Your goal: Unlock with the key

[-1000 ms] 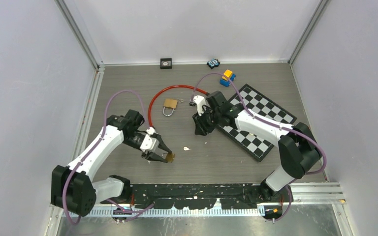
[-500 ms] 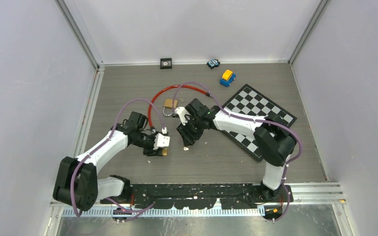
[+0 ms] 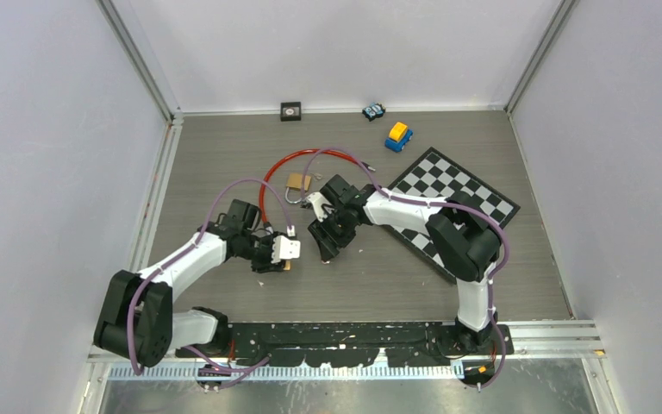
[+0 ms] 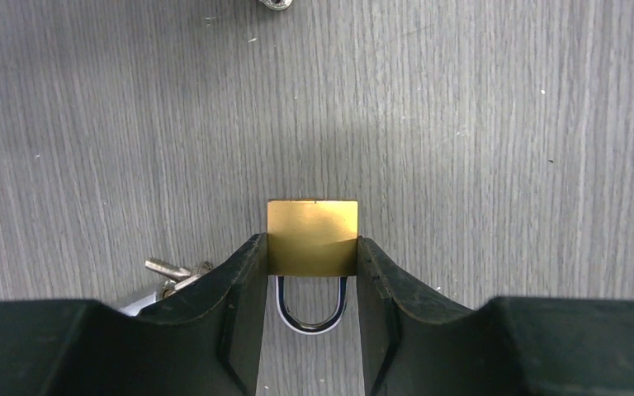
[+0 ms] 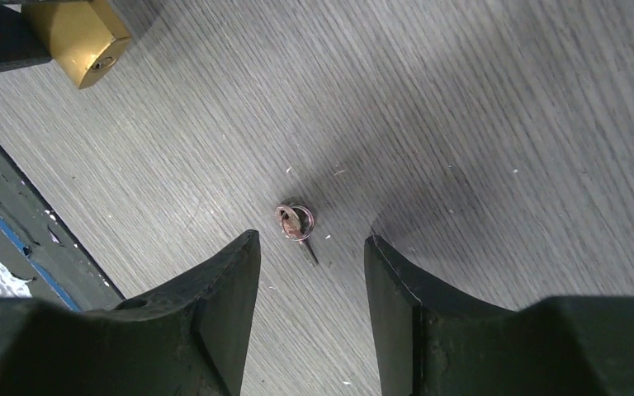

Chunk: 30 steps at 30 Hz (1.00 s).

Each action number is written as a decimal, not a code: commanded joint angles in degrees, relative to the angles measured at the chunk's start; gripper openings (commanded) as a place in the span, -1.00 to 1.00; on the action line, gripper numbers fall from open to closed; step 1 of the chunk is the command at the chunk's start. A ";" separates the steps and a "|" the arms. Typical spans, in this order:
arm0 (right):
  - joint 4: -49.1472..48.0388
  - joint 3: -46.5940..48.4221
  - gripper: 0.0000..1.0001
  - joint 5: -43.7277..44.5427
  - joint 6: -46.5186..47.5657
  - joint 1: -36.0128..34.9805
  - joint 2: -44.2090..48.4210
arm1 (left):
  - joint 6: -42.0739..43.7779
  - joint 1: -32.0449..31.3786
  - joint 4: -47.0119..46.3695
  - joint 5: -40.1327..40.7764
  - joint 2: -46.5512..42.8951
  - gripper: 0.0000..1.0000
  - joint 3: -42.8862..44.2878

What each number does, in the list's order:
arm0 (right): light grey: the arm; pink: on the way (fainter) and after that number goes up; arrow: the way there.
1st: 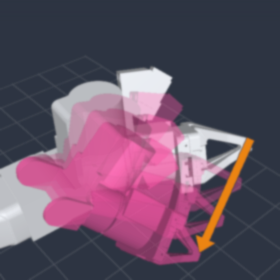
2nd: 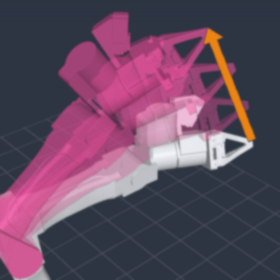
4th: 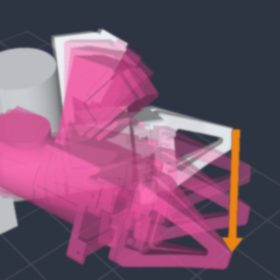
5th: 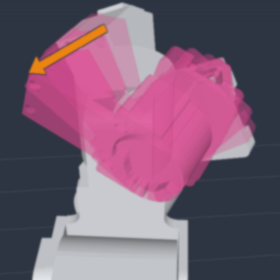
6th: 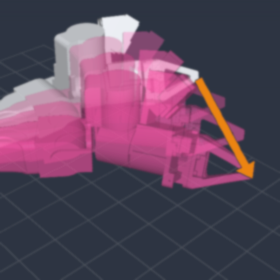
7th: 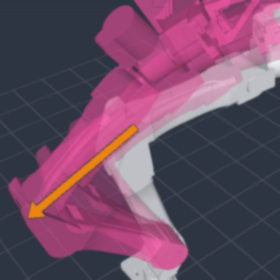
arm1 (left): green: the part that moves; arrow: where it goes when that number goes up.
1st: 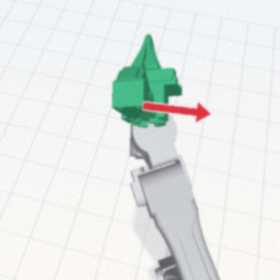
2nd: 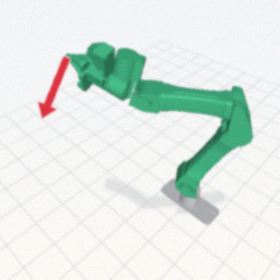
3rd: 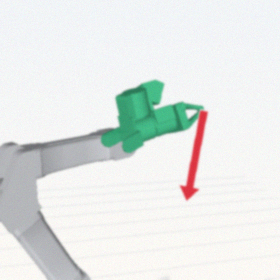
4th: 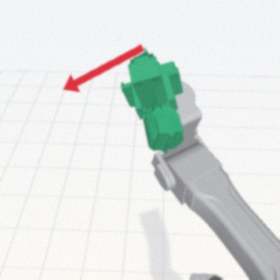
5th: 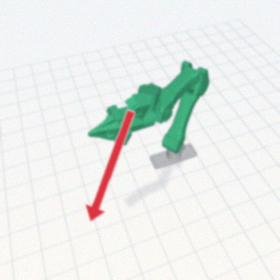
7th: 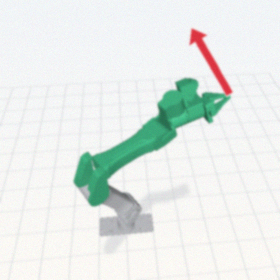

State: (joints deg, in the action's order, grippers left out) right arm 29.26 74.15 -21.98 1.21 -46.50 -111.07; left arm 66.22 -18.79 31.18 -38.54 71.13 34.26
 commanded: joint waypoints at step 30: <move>0.72 2.36 -0.35 9.19 -0.05 -4.56 -0.78 | -2.66 -0.73 -3.14 -0.19 0.63 -1.00 -0.49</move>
State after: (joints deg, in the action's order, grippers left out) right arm 29.87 74.70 -15.81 0.75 -50.89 -111.44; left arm 64.25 -19.18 29.80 -37.32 71.79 33.65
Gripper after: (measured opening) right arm 0.341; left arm 0.399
